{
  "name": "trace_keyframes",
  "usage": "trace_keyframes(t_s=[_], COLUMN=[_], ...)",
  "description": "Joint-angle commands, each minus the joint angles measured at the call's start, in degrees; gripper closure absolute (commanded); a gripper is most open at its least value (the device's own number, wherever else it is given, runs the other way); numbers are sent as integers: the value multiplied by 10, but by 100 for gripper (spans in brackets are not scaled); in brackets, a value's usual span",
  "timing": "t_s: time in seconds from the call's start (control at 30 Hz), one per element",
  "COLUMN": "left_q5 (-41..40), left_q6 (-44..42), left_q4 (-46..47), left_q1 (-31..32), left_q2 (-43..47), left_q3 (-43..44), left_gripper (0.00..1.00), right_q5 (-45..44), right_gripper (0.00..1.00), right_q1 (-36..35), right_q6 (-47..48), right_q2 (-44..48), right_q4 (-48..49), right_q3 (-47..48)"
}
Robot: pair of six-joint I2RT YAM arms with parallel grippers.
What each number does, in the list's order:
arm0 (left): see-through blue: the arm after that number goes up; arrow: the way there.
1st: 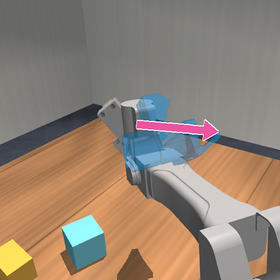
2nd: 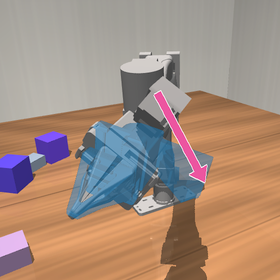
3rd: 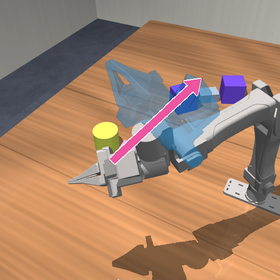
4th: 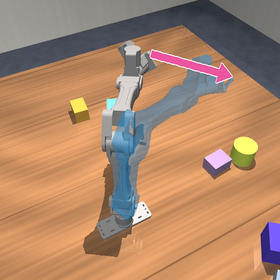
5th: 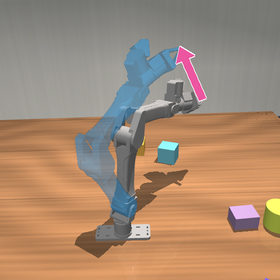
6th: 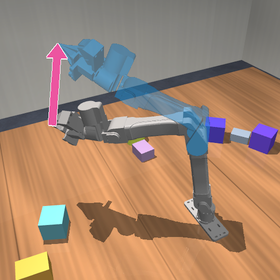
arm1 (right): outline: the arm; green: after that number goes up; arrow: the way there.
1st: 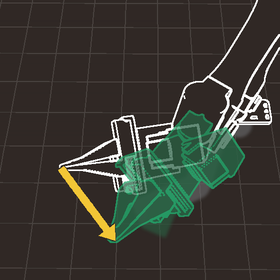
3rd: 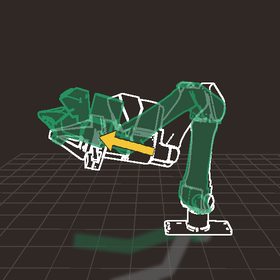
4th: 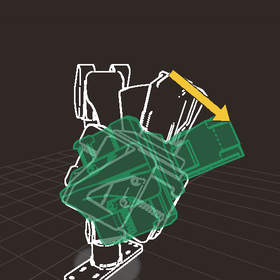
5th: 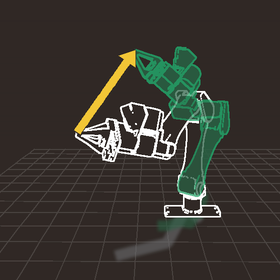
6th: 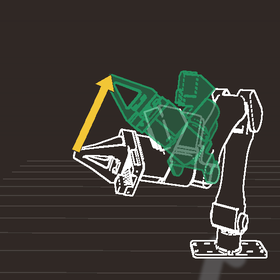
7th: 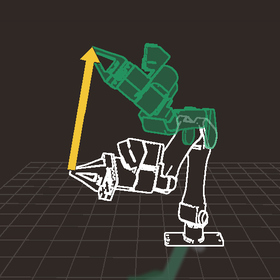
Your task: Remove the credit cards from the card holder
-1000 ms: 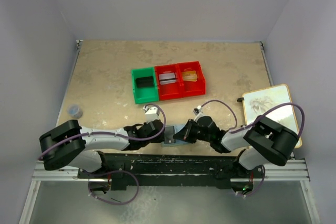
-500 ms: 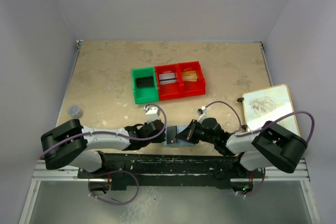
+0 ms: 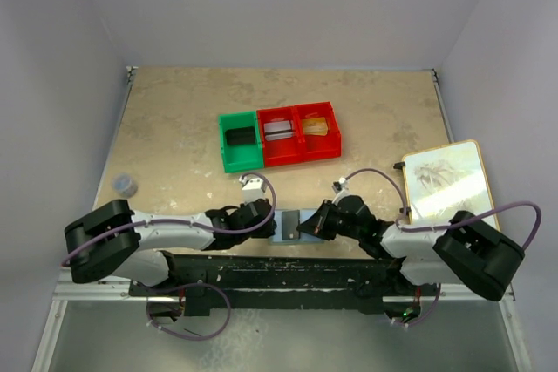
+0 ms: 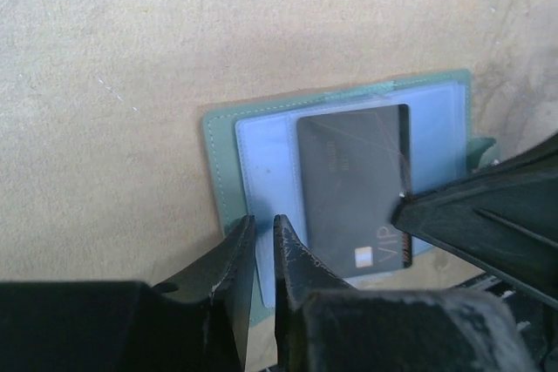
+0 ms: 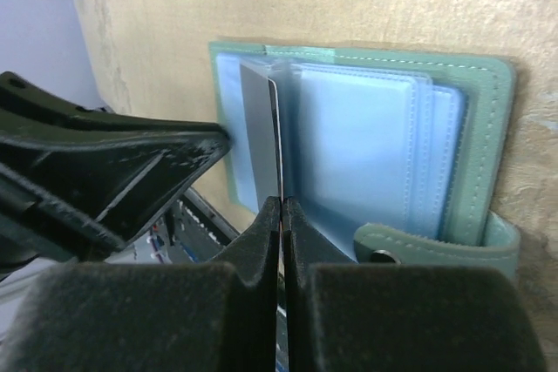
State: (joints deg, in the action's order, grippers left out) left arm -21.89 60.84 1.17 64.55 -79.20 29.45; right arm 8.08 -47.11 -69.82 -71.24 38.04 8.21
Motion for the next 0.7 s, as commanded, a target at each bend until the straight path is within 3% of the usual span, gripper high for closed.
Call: trace_keyframes(t_s=[0.0,0.17,0.37,0.67], left_q5=[25,54,60,7], left_q6=[-11,-10,12,20], left_q4=[15,62,80,-12], left_q1=[6,7,8,21], left_q2=[40,15,-48,-64], left_q3=[3,11,8,43], left_gripper=[87,82,85,91], right_q5=[-8,-1,1,0], right_gripper=[100,100,99,92], right_q1=[4,4,3,4], right_q6=[12,9,6,9], right_q2=[-31,-73,-76,-50], right_q4=[1,33,38,24], right_q3=[0,4,1,1])
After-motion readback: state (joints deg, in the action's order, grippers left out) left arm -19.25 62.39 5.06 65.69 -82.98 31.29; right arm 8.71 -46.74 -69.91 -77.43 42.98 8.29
